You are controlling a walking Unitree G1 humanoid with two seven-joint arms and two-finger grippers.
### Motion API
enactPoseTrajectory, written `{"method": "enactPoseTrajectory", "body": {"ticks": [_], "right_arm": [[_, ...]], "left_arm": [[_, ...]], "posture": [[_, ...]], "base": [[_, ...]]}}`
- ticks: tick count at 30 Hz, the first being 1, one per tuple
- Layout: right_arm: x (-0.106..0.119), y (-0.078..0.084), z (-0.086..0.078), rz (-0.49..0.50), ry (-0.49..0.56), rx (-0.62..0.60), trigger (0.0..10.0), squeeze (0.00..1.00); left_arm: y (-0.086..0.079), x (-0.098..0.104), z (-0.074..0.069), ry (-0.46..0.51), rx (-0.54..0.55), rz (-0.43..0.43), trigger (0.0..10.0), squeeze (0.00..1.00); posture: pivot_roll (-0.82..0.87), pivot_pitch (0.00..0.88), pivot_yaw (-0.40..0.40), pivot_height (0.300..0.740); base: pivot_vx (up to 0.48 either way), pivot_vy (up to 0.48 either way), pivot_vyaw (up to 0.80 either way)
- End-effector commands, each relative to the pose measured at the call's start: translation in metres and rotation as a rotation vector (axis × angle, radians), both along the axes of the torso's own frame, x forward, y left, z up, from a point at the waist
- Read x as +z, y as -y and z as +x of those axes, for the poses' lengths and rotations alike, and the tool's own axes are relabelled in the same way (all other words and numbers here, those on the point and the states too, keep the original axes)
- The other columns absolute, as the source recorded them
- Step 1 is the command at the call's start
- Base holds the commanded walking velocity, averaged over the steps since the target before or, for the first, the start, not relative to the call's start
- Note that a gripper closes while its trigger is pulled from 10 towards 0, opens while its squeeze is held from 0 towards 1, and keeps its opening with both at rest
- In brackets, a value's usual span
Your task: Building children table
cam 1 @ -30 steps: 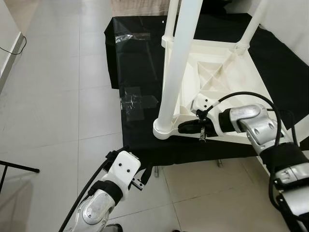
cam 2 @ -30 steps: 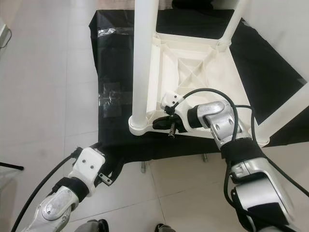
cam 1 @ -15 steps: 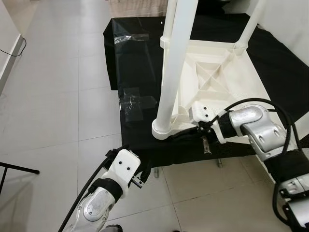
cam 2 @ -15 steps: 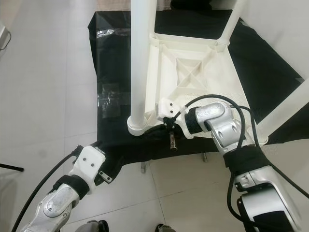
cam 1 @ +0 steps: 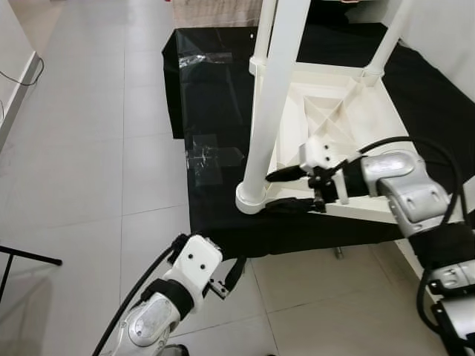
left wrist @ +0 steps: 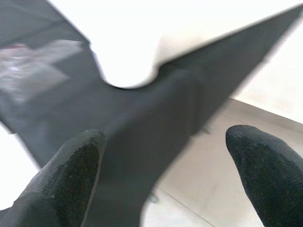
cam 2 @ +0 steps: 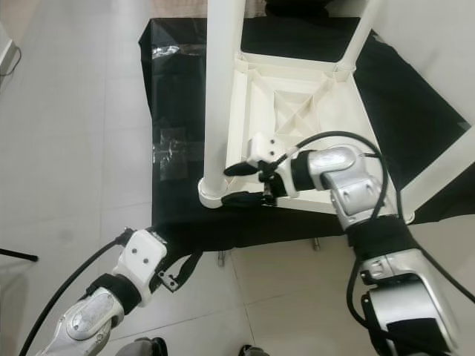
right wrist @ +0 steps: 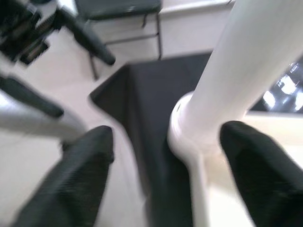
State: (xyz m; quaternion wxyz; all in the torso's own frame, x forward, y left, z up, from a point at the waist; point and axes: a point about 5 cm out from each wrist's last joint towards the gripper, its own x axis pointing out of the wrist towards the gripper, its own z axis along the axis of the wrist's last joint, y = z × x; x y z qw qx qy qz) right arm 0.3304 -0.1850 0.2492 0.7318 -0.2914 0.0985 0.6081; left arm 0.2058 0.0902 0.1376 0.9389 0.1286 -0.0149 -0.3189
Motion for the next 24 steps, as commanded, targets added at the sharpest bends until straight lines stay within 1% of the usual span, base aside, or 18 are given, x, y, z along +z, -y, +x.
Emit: {"method": "enactPoseTrajectory", "body": {"ticks": [1, 2, 5, 6, 7, 8, 9, 10, 14, 15, 16, 19, 20, 21, 24], "right_arm": [[-0.009, -0.001, -0.004, -0.046, -0.031, 0.041, 10.0, 1.00], [-0.016, 0.001, -0.002, -0.099, -0.023, 0.021, 10.0, 1.00], [-0.016, 0.001, -0.002, -0.099, -0.023, 0.021, 10.0, 1.00], [-0.023, 0.002, 0.001, -0.142, -0.009, -0.014, 10.0, 0.53], [-0.030, 0.001, 0.007, -0.165, 0.012, -0.060, 10.0, 0.00], [-0.035, -0.001, 0.011, -0.172, 0.014, -0.105, 10.0, 0.00], [-0.035, -0.001, 0.011, -0.172, 0.014, -0.105, 10.0, 0.00], [-0.039, -0.005, 0.015, -0.168, 0.006, -0.144, 10.0, 0.00], [-0.041, -0.007, 0.016, -0.161, -0.011, -0.153, 10.0, 0.00], [-0.043, -0.008, 0.016, -0.168, -0.026, -0.158, 9.8, 0.00], [-0.046, -0.008, 0.015, -0.186, -0.045, -0.161, 4.6, 0.00], [-0.048, -0.008, 0.015, -0.193, -0.050, -0.159, 4.5, 0.00], [-0.048, -0.010, 0.015, -0.193, -0.052, -0.155, 2.9, 0.00], [-0.048, -0.011, 0.015, -0.187, -0.053, -0.153, 0.0, 0.00], [-0.048, -0.015, 0.016, -0.178, -0.050, -0.150, 0.0, 0.00]], "left_arm": [[0.005, -0.002, -0.006, -0.018, -0.055, -0.005, 10.0, 0.00], [0.007, -0.002, -0.008, -0.023, -0.080, 0.004, 10.0, 0.00], [0.007, -0.002, -0.008, -0.023, -0.080, 0.004, 10.0, 0.00], [0.007, -0.003, -0.008, -0.026, -0.088, 0.011, 10.0, 0.00], [0.008, -0.004, -0.008, -0.033, -0.093, 0.018, 10.0, 0.00], [0.008, -0.004, -0.008, -0.037, -0.095, 0.020, 10.0, 0.00], [0.008, -0.004, -0.008, -0.037, -0.095, 0.020, 10.0, 0.00], [0.008, -0.004, -0.008, -0.039, -0.094, 0.023, 10.0, 0.00], [0.008, -0.004, -0.008, -0.038, -0.092, 0.025, 10.0, 0.00], [0.007, -0.004, -0.008, -0.038, -0.091, 0.025, 10.0, 0.00], [0.007, -0.004, -0.008, -0.039, -0.089, 0.024, 10.0, 0.00], [0.007, -0.004, -0.008, -0.038, -0.089, 0.024, 10.0, 0.00], [0.007, -0.004, -0.008, -0.038, -0.090, 0.024, 10.0, 0.00], [0.007, -0.004, -0.008, -0.038, -0.090, 0.023, 10.0, 0.00], [0.008, -0.004, -0.008, -0.037, -0.090, 0.023, 10.0, 0.00]], "posture": [[0.08, 0.198, -0.038, 0.740], [0.08, 0.197, -0.039, 0.740], [0.08, 0.197, -0.039, 0.740], [0.08, 0.197, -0.039, 0.740], [0.09, 0.193, -0.039, 0.740], [0.09, 0.193, -0.039, 0.740], [0.09, 0.193, -0.039, 0.740], [0.09, 0.193, -0.039, 0.740], [0.09, 0.194, -0.038, 0.740], [0.09, 0.195, -0.040, 0.740], [0.09, 0.195, -0.040, 0.740], [0.09, 0.196, -0.041, 0.740], [0.09, 0.197, -0.042, 0.740], [0.09, 0.198, -0.043, 0.740], [0.09, 0.198, -0.044, 0.740]], "base": [[0.000, 0.000, 0.00], [0.000, 0.000, 0.00], [0.000, 0.000, 0.00], [0.000, 0.000, 0.00], [0.000, 0.000, 0.00], [0.000, 0.000, 0.00], [0.000, 0.000, 0.00], [0.000, 0.000, 0.00], [0.000, 0.000, 0.00], [0.000, 0.000, 0.00], [0.000, 0.000, 0.00], [0.000, 0.000, 0.00], [0.000, 0.000, 0.00], [0.000, 0.000, 0.00], [0.000, 0.000, 0.00]]}}
